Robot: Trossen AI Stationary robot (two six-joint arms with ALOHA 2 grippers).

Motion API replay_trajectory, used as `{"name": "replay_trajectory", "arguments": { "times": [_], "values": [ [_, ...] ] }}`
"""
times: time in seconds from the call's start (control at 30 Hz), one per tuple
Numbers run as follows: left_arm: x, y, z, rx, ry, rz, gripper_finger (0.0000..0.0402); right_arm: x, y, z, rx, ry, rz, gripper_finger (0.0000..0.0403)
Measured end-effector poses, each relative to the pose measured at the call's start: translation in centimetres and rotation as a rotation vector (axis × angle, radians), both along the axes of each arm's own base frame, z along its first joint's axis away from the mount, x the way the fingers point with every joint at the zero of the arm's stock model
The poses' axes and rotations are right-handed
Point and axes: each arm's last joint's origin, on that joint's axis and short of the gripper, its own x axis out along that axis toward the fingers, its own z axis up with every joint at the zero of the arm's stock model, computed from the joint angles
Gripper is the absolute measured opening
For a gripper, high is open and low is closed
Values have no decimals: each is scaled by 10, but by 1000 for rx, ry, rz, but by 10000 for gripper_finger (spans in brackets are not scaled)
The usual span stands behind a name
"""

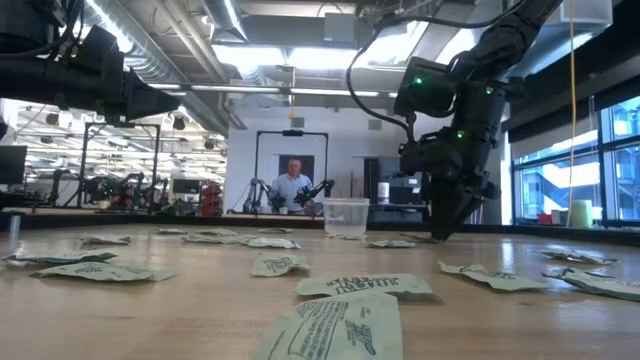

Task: Pick and place items into bin
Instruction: Put the green stevia packet into the transparent bin

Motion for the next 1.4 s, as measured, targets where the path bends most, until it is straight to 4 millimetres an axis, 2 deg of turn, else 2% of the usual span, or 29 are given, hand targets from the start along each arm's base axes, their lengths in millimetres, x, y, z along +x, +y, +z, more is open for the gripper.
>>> {"name": "replay_trajectory", "arguments": {
  "times": [0.27, 0.5, 0.8, 0.93, 1.13, 1.23, 1.33, 1.4],
  "values": [
    [0, 0, 0, 0, 0, 0, 72, -2, 0, -3, -8, 31, 28, 7],
    [0, 0, 0, 0, 0, 0, 72, -7, 0, 9, -66, 14, 63, 2],
    [0, 0, 0, 0, 0, 0, 72, -11, -6, 37, -130, -83, 88, 1],
    [0, 0, 0, 0, 0, 0, 72, -4, -17, 58, -197, -134, 99, 1],
    [0, 0, 0, 0, 1, 0, 72, 18, -44, 106, -321, -248, 150, 1],
    [0, 0, 0, 0, 0, 0, 72, 27, -60, 124, -370, -271, 161, 0],
    [0, 0, 0, 0, 2, -1, 72, 36, -75, 128, -389, -249, 163, 0],
    [0, 0, 0, -1, 4, 0, 72, 42, -83, 124, -387, -224, 159, 0]
  ]
}}
